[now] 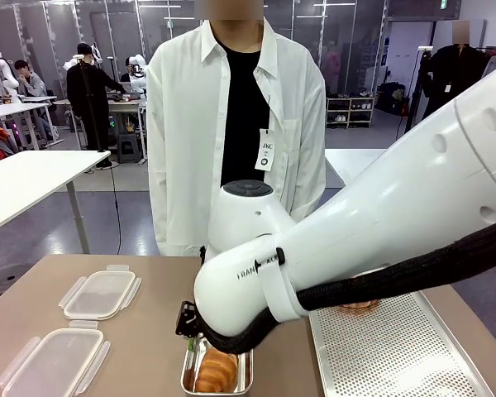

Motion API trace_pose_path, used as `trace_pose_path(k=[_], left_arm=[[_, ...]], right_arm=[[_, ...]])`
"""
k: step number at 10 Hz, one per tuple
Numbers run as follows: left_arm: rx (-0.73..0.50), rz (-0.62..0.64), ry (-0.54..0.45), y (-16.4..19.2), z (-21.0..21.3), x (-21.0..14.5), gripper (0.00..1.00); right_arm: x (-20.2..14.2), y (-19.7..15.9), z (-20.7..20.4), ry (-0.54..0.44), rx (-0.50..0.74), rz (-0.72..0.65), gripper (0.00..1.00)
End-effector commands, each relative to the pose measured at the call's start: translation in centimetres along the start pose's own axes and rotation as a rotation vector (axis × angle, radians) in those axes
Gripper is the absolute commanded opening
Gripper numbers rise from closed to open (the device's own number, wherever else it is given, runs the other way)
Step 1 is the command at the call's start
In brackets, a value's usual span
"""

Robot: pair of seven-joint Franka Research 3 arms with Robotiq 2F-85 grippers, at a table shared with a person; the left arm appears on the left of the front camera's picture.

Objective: Place the bread into the airtight container.
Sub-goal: Pick up a Butter Roll and place it into an empty Airtight Container.

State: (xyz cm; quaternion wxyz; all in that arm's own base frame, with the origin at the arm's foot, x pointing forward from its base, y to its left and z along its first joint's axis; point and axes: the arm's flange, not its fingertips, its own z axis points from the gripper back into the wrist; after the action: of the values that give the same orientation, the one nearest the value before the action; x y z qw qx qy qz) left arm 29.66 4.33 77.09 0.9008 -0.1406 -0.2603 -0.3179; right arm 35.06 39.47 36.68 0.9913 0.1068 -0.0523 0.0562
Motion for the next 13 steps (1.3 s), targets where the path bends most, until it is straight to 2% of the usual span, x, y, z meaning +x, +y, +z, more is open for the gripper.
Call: trace_pose_path(k=[1,2,3,6,9,11,13], left_arm=[[-0.009,-0.019,0.001,-0.1,0.1,-0.1,1.00],[-0.009,-0.019,0.001,-0.1,0.1,-0.1,1.00],[-0.009,-0.019,0.001,-0.1,0.1,-0.1,1.00],[-0.009,-0.019,0.001,-0.1,0.1,-0.1,1.00],[-0.009,-0.019,0.001,-0.1,0.1,-0.1,1.00],[-0.009,-0.019,0.001,-0.1,0.1,-0.1,1.00],[-0.009,-0.019,0.001,-0.1,0.1,-0.1,1.00]], right_arm=[[-0.4,-2.3,6.2,0.038,0.023,0.092,1.00],[-0.5,-3.1,9.4,0.030,-0.012,0.146,1.00],[-0.7,-3.8,12.8,0.055,0.023,0.197,1.00],[-2.3,-8.5,24.3,0.031,0.018,0.359,1.00],[-5.8,-14.9,35.8,-0.108,0.044,0.468,1.00],[-7.9,-19.4,40.9,-0.173,0.013,0.505,1.00],[-7.9,-24.0,43.9,-0.207,0.003,0.515,1.00]])
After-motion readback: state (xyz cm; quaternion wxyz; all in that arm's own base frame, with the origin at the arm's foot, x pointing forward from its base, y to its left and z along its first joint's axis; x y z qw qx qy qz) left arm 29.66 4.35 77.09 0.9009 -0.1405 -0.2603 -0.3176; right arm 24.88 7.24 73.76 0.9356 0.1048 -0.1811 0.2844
